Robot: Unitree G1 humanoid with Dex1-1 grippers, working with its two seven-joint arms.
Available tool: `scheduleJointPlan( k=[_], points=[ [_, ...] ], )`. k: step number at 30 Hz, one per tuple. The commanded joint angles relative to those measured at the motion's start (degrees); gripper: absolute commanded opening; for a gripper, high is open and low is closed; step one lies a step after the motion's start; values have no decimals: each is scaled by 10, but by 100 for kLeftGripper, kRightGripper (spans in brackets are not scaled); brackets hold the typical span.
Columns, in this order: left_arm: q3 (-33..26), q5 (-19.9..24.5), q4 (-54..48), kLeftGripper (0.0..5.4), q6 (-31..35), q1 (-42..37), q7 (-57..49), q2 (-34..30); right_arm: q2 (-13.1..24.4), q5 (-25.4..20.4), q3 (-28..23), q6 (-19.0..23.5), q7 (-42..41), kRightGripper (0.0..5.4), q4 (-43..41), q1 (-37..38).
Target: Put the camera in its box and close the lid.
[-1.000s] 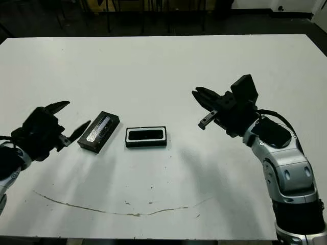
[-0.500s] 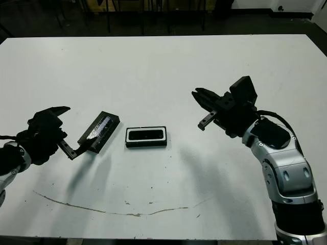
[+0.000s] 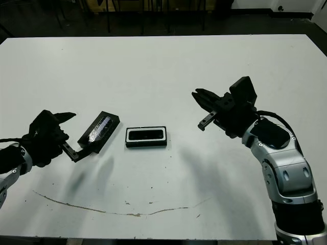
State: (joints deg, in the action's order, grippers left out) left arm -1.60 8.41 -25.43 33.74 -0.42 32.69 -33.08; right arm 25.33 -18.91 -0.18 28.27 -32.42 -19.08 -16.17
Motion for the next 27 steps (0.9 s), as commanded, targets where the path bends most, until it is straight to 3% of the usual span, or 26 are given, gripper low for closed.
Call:
scheduleJointPlan(
  k=[1, 5, 13, 27],
  points=[
    [-7, 18, 7, 538, 23, 13, -12, 18, 2, -1, 3, 9, 1, 0, 5, 11],
    [4, 12, -6, 538, 44, 23, -43, 34, 1, -1, 3, 14, 4, 0, 2, 12],
    [72, -46, -35, 538, 67, 32, -85, 26, 3, -1, 2, 15, 1, 0, 3, 11],
    [100, -53, -18, 538, 80, 26, -96, 44, 7, 2, 3, 12, -2, 0, 5, 11]
  ],
)
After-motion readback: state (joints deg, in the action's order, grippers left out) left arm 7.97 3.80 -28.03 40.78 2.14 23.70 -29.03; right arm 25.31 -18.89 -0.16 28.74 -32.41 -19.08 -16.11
